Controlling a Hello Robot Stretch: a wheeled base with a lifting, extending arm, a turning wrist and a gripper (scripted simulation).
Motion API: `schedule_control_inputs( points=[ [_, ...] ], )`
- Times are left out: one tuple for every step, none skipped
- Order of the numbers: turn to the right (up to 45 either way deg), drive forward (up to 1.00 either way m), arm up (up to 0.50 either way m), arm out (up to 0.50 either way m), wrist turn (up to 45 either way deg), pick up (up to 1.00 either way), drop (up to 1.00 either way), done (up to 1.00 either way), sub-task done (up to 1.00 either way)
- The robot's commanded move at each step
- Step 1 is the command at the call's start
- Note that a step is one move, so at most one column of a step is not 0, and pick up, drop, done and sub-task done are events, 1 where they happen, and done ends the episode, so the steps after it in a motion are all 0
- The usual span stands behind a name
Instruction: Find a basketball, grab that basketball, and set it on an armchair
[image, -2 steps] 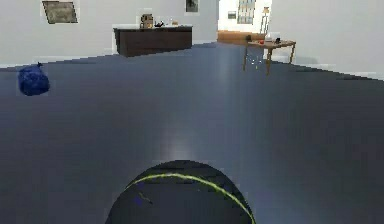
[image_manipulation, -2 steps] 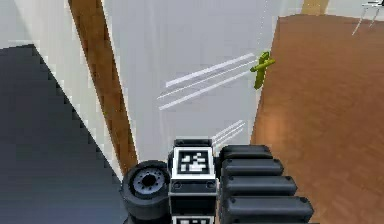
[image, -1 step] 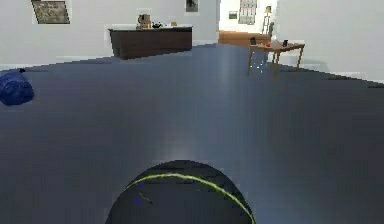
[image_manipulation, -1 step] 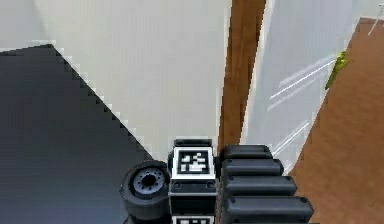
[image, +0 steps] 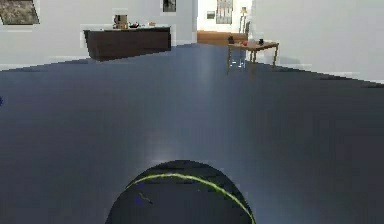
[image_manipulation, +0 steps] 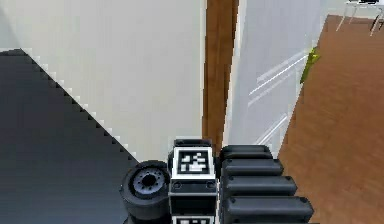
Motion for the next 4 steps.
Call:
schedule_control_inputs(
  points=[
    [0.0, 1.0, 0.0, 0.0, 0.0, 0.0, 0.0, 0.0, 0.0],
    [3.0, 0.0, 0.0, 0.0, 0.0, 0.0, 0.0, 0.0, 0.0],
    [0.0, 1.0, 0.0, 0.0, 0.0, 0.0, 0.0, 0.0, 0.0],
    [0.0, 1.0, 0.0, 0.0, 0.0, 0.0, 0.0, 0.0, 0.0]
  ],
)
